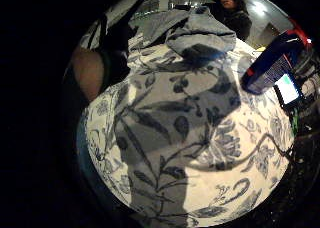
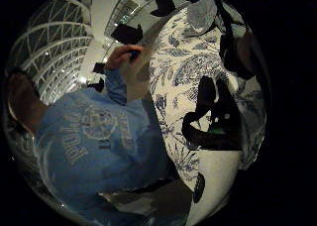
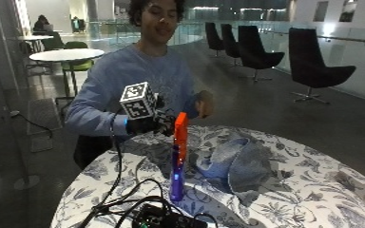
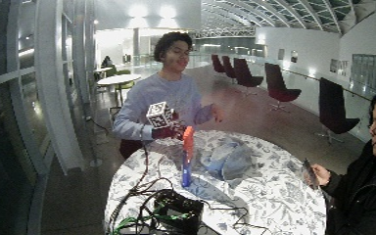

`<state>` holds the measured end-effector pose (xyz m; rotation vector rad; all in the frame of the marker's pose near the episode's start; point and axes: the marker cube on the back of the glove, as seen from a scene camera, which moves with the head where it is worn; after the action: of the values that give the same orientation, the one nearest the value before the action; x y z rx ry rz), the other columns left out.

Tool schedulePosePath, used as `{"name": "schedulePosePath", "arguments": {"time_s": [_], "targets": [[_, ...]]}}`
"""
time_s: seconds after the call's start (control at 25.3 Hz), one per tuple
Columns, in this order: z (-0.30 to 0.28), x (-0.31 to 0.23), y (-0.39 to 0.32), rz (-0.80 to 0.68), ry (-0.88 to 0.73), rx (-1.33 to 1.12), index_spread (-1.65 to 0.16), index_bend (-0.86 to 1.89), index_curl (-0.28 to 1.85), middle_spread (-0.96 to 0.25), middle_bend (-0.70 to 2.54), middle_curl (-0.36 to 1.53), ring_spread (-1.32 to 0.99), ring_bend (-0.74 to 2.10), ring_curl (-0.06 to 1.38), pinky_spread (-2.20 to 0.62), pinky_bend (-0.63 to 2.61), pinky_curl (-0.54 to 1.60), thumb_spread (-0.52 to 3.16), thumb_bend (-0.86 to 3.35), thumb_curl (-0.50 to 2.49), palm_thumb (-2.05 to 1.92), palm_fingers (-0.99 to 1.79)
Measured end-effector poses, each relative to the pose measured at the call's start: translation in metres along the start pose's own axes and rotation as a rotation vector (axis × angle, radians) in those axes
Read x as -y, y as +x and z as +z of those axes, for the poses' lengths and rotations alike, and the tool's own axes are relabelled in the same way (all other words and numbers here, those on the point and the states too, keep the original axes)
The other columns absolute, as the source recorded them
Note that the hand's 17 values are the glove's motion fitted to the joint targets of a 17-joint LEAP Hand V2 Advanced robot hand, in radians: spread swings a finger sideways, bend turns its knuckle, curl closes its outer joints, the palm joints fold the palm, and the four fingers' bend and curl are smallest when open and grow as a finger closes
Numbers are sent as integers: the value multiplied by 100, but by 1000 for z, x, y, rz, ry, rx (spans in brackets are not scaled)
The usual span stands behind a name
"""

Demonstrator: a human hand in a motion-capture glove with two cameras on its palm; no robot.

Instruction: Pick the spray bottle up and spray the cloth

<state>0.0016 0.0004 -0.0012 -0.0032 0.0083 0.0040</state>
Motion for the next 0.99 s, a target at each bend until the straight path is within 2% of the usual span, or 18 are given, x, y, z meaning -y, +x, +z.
{"name": "schedulePosePath", "arguments": {"time_s": [0.32, 0.67, 0.99], "targets": [[-2, 0, 2, 21, 10, 22, -19, 23, 22, -5, 49, 22, -5, 49, 25, 12, 15, 13, 67, 44, 22, 71, 105], [-12, -2, 15, 67, -10, 34, -23, 18, 29, -6, 46, 29, -6, 47, 31, 14, 14, 16, 88, 39, 29, 74, 104], [-21, -5, 39, 163, 96, 201, -27, 21, 34, -7, 45, 33, -4, 27, 29, 18, 15, 18, 102, 27, 30, 65, 78]]}}
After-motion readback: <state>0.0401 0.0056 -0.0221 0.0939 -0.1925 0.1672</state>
